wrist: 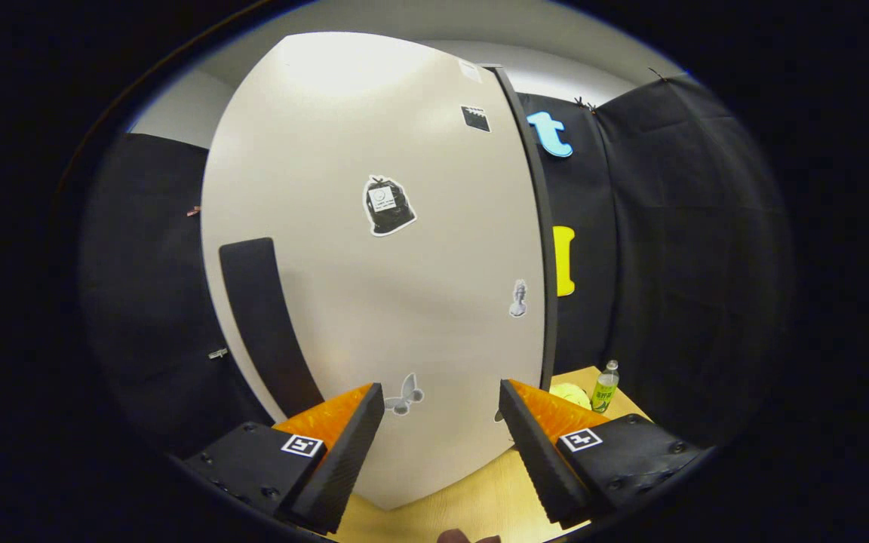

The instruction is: Open the shoe cabinet door, grab the shoes and put them into the shoe cabinet, then close the shoe cabinet door.

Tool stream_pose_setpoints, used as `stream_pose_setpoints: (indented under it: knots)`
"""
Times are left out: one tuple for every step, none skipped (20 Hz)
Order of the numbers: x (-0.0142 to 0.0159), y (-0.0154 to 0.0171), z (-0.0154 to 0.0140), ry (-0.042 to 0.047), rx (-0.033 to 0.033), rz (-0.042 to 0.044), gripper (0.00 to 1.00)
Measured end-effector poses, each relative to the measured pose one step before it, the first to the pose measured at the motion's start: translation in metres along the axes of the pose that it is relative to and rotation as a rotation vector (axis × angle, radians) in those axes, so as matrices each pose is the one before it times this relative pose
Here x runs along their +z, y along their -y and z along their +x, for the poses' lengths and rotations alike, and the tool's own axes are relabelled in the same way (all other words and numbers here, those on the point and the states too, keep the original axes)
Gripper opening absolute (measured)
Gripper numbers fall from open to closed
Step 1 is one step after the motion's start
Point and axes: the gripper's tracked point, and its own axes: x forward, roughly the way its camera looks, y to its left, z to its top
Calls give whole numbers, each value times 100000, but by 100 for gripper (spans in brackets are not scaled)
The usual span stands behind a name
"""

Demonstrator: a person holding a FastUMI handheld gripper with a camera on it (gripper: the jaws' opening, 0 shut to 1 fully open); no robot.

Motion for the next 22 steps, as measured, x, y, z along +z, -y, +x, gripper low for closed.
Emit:
stream_pose_setpoints:
  knots:
    - [43,-187,-172,177,561,-420,98]
    - [208,-337,-41,251,522,-546,98]
    - [191,-336,-173,233,126,-609,98]
    - [-95,-397,-25,16,393,-492,98]
    - [-66,-177,-78,-78,211,-291,98]
    - [-136,-132,-17,-39,223,167,98]
    - [11,-64,-56,-39,219,424,98]
    - [111,-151,-203,138,203,326,98]
    - [113,-83,-210,192,132,111,98]
    - [79,-44,-175,12,75,62,98]
    - [10,105,-171,-65,-170,-199,98]
    - [43,158,-204,55,-373,-234,98]
    - [25,189,-89,228,-276,33,98]
    - [4,164,-134,326,-287,68,98]
    - [29,214,-193,132,-182,131,98]
    - [23,145,-214,124,-108,131,98]
    - [33,222,-220,174,-103,10,98]
    - [-7,157,-162,172,-255,-23,98]
    - [-13,239,-103,103,-123,160,98]
    - [-29,222,-81,8,-149,251,98]
    - [-25,214,-95,-183,-22,160,98]
    - [-55,173,-82,-70,-228,58,98]
